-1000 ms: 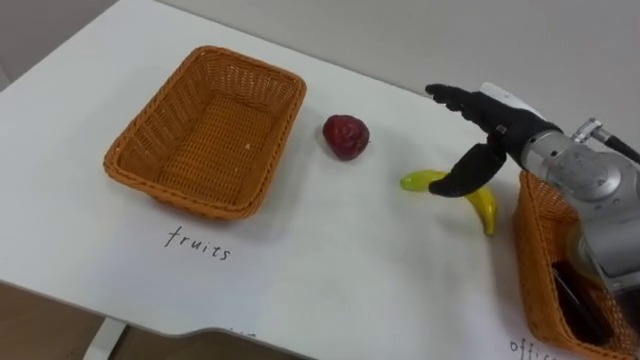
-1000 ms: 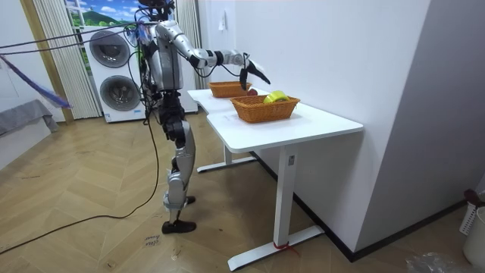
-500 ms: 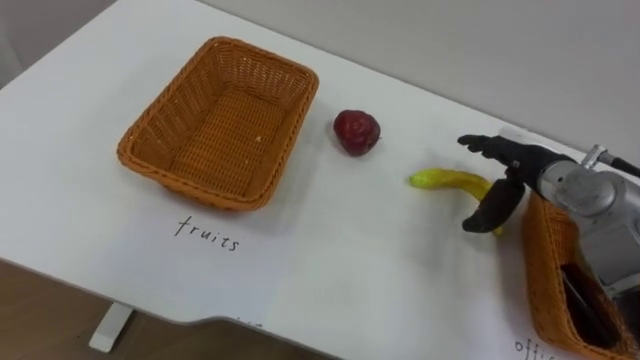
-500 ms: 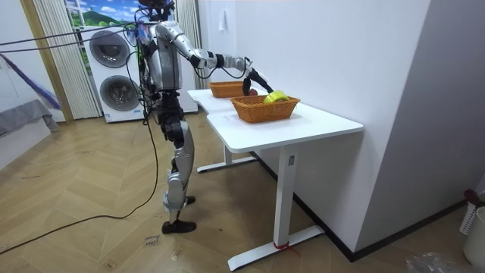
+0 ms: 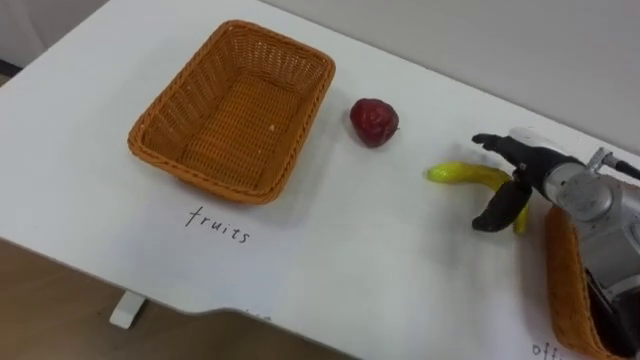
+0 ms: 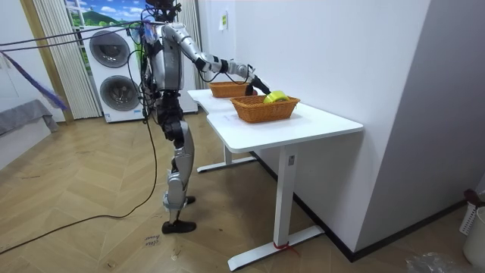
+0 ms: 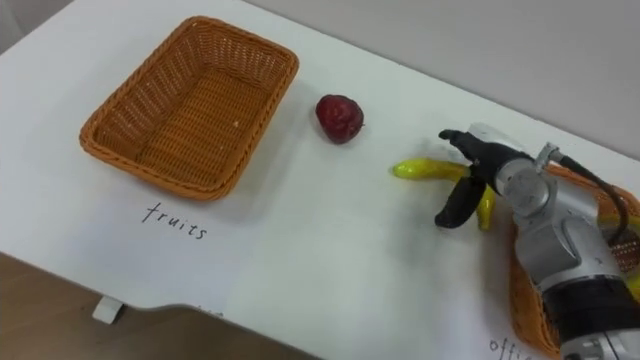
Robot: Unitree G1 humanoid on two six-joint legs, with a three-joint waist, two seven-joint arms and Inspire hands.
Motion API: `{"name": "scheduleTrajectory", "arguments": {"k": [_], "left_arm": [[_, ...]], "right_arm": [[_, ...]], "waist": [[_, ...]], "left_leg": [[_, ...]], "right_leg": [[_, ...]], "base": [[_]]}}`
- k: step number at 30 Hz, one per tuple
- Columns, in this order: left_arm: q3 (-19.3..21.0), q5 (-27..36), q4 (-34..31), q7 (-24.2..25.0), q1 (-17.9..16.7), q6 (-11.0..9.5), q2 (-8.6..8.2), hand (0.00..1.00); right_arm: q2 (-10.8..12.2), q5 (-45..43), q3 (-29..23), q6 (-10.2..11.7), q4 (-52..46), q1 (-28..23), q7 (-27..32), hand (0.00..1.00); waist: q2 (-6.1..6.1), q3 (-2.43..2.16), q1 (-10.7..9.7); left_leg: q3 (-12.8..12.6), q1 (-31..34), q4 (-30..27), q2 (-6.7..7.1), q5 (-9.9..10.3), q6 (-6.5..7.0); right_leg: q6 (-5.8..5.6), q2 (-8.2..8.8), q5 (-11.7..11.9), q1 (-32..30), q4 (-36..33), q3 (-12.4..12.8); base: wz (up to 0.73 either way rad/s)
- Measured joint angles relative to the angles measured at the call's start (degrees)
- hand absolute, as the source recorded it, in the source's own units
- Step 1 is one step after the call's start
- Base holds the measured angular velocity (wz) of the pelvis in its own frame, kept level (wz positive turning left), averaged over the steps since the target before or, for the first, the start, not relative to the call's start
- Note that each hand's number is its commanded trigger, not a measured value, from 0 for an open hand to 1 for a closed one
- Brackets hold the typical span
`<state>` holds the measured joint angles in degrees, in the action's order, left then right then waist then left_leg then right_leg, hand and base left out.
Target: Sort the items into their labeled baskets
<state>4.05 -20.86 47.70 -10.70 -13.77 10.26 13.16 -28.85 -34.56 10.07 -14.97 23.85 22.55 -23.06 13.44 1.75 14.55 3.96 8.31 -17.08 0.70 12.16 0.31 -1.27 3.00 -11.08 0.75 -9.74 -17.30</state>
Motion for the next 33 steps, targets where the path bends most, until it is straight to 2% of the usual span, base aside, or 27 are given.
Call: {"name": "scheduleTrajectory", "arguments": {"k": [5, 9, 12, 23, 26, 32, 33], "left_arm": [[-0.04, 0.0, -0.01, -0.1, 0.21, -0.38, 0.34, 0.0], [-0.06, -0.01, 0.0, -0.39, 0.22, -0.66, 0.8, 0.0], [-0.28, 0.02, 0.09, -1.02, 0.29, -0.89, 0.89, 0.0], [-0.89, 0.0, 0.13, -1.44, 0.81, -1.02, 1.3, 0.0], [-0.86, 0.0, 0.15, -1.58, 1.03, -1.01, 1.31, 0.0], [-0.94, -0.05, -0.04, -1.58, 2.28, -0.9, 1.32, 0.0], [-0.95, -0.05, -0.04, -1.58, 2.38, -0.9, 1.33, 0.0]], "right_arm": [[0.02, 0.04, 0.41, 0.17, 0.45, 1.82, 2.43, 0.0], [0.18, 0.03, 2.22, 1.18, 3.22, 4.04, 4.66, 0.0], [0.52, 0.12, 2.39, 1.28, 5.62, 5.4, 6.73, 0.0], [0.46, 0.62, 2.52, 2.56, 9.97, 7.49, 10.98, 0.0], [0.45, 0.62, 2.52, 2.59, 10.12, 7.49, 11.59, 0.0], [0.0, 0.61, 2.53, 3.08, 11.31, 7.84, 12.7, 0.0], [0.0, 0.61, 2.78, 3.07, 11.49, 7.83, 13.01, 0.34]], "waist": [[-0.07, 0.05, 0.1], [-0.12, 0.08, 0.14], [-0.38, 0.26, 0.25], [-0.2, 0.1, 1.37], [-0.19, 0.09, 1.41], [-0.1, -0.05, 1.38], [-0.12, -0.05, 1.42]], "left_leg": [[-0.02, 0.72, -0.11, -0.01, 0.0, 0.0], [-0.02, 0.72, -0.12, -0.01, 0.0, 0.0], [-0.02, 0.79, -0.12, 0.0, 0.0, 0.0], [0.01, 2.2, -0.55, -0.06, -0.02, -0.02], [0.23, 2.55, -0.73, -0.09, -0.02, -0.02], [0.72, 4.05, -1.78, -0.09, -0.04, -0.05], [0.72, 4.05, -1.82, -0.09, -0.04, -0.05]], "right_leg": [[0.01, 0.0, 0.01, -0.81, 0.01, -0.01], [0.02, 0.0, 0.01, -0.84, 0.05, 0.01], [0.02, 0.0, 0.01, -0.84, 0.04, -0.05], [0.26, -0.03, 0.2, -1.9, -0.01, -0.62], [0.32, -0.02, 0.25, -1.99, 0.0, -1.75], [0.48, -0.11, 0.5, -2.87, -0.05, -2.3], [0.48, -0.11, 0.55, -2.86, -0.06, -2.32]], "base": [[0.0], [0.0], [0.0], [0.0], [0.05], [0.03], [0.0]]}}
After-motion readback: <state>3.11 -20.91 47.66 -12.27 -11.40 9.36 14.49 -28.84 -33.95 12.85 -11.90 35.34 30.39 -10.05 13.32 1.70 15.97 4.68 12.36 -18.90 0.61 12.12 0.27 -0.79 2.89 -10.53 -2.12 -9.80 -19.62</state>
